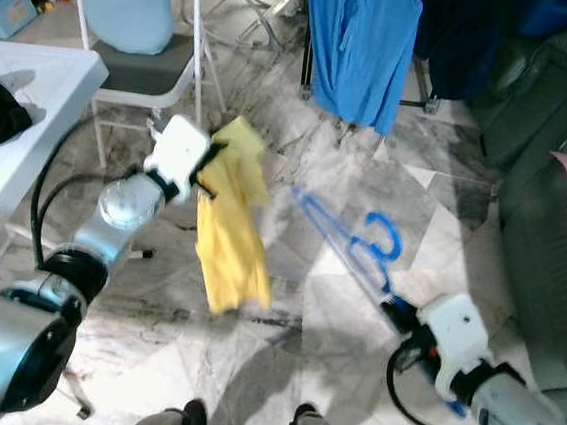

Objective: Hang hanger

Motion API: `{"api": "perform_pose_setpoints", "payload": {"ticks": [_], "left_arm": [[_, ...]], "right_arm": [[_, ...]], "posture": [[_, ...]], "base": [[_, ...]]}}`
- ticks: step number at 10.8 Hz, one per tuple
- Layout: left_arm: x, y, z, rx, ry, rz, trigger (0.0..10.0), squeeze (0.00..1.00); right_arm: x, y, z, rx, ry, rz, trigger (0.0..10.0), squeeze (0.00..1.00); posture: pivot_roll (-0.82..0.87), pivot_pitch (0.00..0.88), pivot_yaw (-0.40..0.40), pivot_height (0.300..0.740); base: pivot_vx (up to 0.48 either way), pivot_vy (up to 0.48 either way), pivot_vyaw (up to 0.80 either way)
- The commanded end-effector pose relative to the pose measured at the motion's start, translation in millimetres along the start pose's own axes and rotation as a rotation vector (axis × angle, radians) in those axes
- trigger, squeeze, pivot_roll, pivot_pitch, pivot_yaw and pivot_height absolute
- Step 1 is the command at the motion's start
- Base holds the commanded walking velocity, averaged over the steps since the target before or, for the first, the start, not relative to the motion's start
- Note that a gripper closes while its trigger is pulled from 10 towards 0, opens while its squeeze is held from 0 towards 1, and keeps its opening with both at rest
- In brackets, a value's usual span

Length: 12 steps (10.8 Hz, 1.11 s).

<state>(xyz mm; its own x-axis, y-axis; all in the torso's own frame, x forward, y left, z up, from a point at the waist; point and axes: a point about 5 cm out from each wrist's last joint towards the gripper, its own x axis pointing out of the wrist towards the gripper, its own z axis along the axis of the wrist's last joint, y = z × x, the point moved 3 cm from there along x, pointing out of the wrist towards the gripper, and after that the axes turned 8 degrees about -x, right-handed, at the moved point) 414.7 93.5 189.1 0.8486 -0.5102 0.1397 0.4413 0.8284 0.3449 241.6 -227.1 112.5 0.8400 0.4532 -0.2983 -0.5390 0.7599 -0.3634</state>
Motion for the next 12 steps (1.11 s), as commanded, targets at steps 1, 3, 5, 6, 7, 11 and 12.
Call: {"api": "perform_pose_setpoints", "payload": {"ticks": [1,3,5,6,7,11,12], "left_arm": [[3.4,-6.3,14,0.057,-0.059,-0.089,10.0,0.00],[2.6,-32.0,29,0.083,-0.165,-0.284,10.0,0.00],[-0.9,-43.3,35,0.095,-0.218,-0.368,10.0,0.00],[-2.1,-46.9,40,0.083,-0.255,-0.396,10.0,0.00],[-3.4,-52.0,44,0.081,-0.287,-0.426,10.0,0.00],[-8.4,-56.5,77,0.066,-0.442,-0.500,10.0,0.00],[-9.2,-57.6,86,0.053,-0.477,-0.511,10.0,0.00]], "right_arm": [[-2.0,8.5,4,0.022,-0.019,0.049,10.0,0.00],[1.5,18.6,4,0.044,-0.016,0.080,10.0,0.00],[5.4,19.4,1,0.046,-0.002,0.081,10.0,0.00],[8.1,20.4,0,0.055,-0.004,0.087,10.0,0.00],[10.4,20.3,-2,0.056,0.004,0.086,10.0,0.00],[16.9,17.9,-18,0.076,0.044,0.054,10.0,0.00],[19.2,9.3,-24,0.104,0.054,-0.009,10.0,0.00]], "posture": [[-0.24,0.242,0.098,0.740],[-0.24,0.237,0.110,0.740],[-0.23,0.234,0.106,0.740],[-0.23,0.235,0.106,0.740],[-0.22,0.230,0.103,0.740],[-0.21,0.225,0.096,0.740],[-0.21,0.224,0.096,0.740]], "base": [[0.000,0.000,0.00],[0.000,0.000,0.00],[0.000,0.000,0.00],[0.000,0.000,0.00],[0.000,0.000,0.00],[0.000,0.000,0.00],[0.000,0.000,0.00]]}}
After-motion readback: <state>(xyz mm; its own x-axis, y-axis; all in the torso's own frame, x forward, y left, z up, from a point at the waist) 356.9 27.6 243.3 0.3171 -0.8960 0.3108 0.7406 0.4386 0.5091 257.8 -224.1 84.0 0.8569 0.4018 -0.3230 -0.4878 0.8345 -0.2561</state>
